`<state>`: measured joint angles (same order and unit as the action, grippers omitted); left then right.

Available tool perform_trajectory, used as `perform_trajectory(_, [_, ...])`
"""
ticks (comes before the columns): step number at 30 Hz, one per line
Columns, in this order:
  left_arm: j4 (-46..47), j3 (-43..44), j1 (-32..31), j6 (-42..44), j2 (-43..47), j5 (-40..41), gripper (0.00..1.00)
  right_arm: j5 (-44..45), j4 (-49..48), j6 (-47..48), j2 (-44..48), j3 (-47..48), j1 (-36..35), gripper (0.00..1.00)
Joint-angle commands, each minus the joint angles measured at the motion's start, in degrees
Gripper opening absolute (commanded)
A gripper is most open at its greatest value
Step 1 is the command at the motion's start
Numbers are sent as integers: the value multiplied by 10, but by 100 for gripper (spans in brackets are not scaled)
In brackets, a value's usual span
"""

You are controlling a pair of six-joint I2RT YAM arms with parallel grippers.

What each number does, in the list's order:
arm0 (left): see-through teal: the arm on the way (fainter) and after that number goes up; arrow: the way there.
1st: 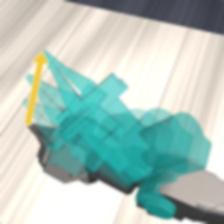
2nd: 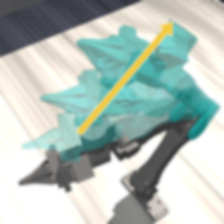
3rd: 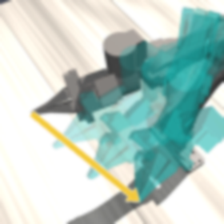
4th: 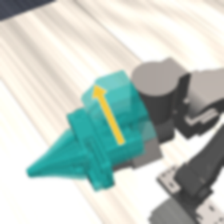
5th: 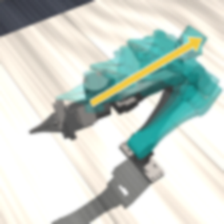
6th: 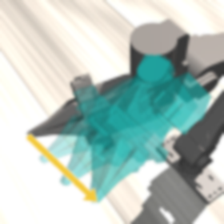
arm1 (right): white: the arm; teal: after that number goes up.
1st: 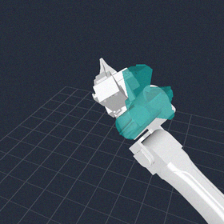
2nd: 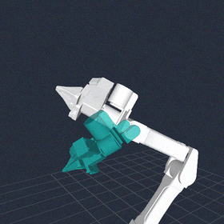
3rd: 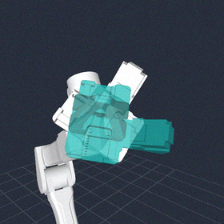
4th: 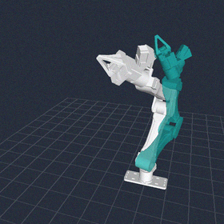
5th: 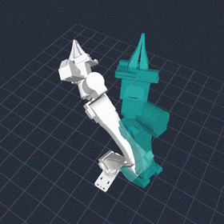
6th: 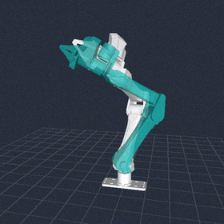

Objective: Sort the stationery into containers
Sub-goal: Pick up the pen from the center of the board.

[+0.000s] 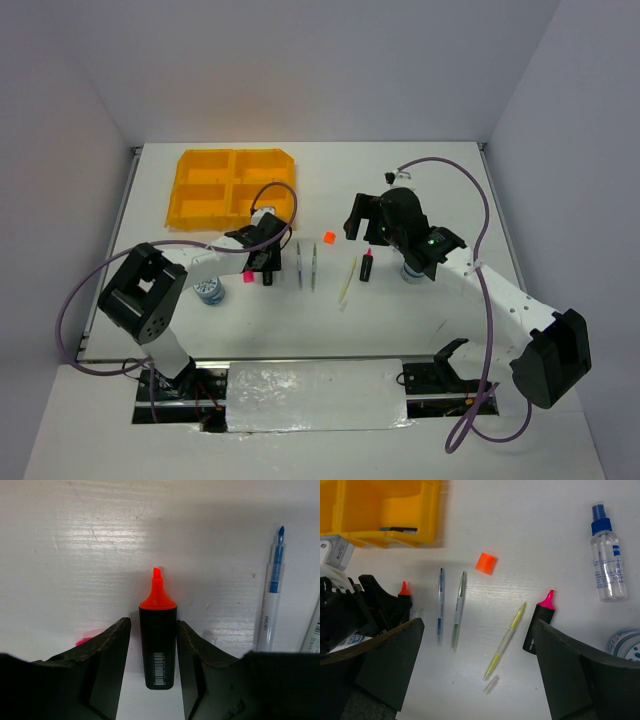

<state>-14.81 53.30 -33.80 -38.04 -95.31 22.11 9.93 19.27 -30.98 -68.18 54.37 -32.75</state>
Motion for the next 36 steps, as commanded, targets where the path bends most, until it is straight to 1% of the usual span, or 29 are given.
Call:
perform_trajectory(1, [10, -7, 2, -17, -9, 11, 54, -1, -24, 8, 3, 7, -6, 97])
perform_trajectory(6, [3, -7, 2, -21, -15, 15, 53, -4, -24, 9, 8, 8, -7, 96])
perform_trajectory(14, [-6, -25, 1, -34, 1, 24, 53, -8, -25, 10, 4, 12, -10, 96])
perform_trajectory(20, [-7, -43, -2, -41, 21, 21, 55, -11, -27, 9, -3, 18, -15, 96])
perform_trajectory(22, [-7, -45, -6, -42, 24, 21, 57, -11, -27, 9, -5, 23, -16, 96])
perform_trajectory(31, [-9, -54, -20, -50, 22, 20, 57, -18, -27, 10, -20, 34, -21, 96])
perform_trajectory(34, [-11, -57, -21, -52, 24, 20, 56, -19, -27, 11, -20, 36, -24, 96])
perform_trajectory(35, [-11, -58, -21, -52, 23, 20, 53, -20, -28, 11, -21, 36, -24, 96])
perform_trajectory(36, [-13, -58, -22, -53, 23, 21, 53, -20, -28, 11, -20, 36, -25, 96])
